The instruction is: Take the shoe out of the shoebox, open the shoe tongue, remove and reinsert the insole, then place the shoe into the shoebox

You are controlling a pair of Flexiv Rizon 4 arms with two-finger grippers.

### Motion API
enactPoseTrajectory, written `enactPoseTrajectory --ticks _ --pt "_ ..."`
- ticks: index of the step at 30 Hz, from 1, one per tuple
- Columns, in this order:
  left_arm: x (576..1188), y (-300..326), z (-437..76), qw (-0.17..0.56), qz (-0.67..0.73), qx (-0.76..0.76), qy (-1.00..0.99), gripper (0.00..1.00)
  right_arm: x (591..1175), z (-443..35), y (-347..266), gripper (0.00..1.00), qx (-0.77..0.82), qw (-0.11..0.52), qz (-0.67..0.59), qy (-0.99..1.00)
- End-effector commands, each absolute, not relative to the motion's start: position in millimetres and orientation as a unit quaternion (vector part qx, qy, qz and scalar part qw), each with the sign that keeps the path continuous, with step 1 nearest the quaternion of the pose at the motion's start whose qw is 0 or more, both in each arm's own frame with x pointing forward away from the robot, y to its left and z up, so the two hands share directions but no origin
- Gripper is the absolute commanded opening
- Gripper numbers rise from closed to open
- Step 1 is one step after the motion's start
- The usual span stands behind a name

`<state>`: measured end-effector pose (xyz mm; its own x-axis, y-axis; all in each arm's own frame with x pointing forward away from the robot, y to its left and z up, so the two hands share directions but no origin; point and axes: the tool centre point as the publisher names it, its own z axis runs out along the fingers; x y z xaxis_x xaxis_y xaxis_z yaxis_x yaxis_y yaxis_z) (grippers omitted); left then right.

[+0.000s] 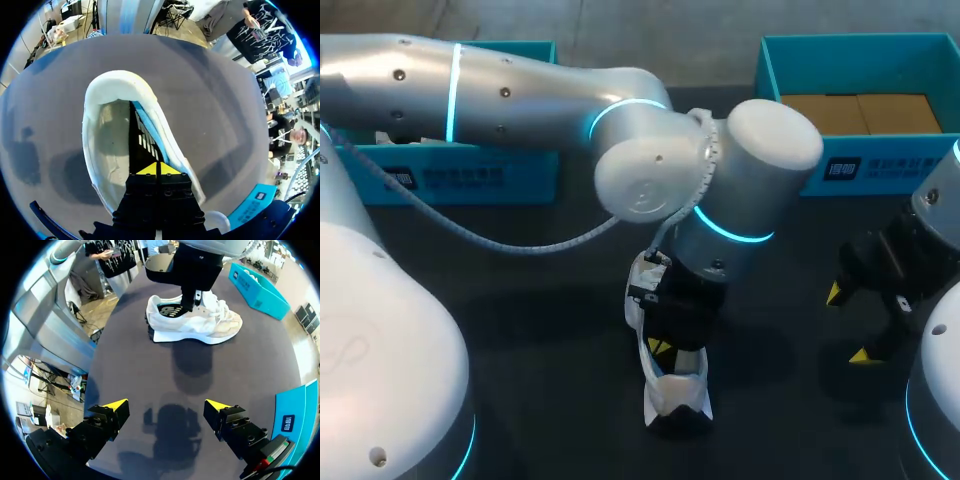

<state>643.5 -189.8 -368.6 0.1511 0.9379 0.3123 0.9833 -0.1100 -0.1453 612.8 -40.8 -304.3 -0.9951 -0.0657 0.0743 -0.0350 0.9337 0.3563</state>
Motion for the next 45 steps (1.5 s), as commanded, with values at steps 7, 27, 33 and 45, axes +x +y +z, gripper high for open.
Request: enactPoseTrajectory --ticks 7,27,33,45 --pt "643.1 -183.0 -365.9 0.19 -0.096 -0.733 -0.646 0.0 612.1 -305.0 -40.3 1.0 0.025 0.042 -0.179 -0.983" --pt "637.9 -174.4 -393.8 0.214 -0.089 -0.725 -0.649 0.0 612.1 -305.0 -40.3 1.0 0.025 0.042 -0.179 -0.983" --pt "634.2 -174.5 -406.5 0.212 -0.083 -0.724 -0.651 0.0 612.1 -305.0 -40.3 1.0 0.025 0.042 -0.179 -0.983" --pt "630.0 -175.3 -428.8 0.169 -0.051 -0.716 -0.675 0.0 612.1 -305.0 -40.3 1.0 0.025 0.042 -0.179 -0.983"
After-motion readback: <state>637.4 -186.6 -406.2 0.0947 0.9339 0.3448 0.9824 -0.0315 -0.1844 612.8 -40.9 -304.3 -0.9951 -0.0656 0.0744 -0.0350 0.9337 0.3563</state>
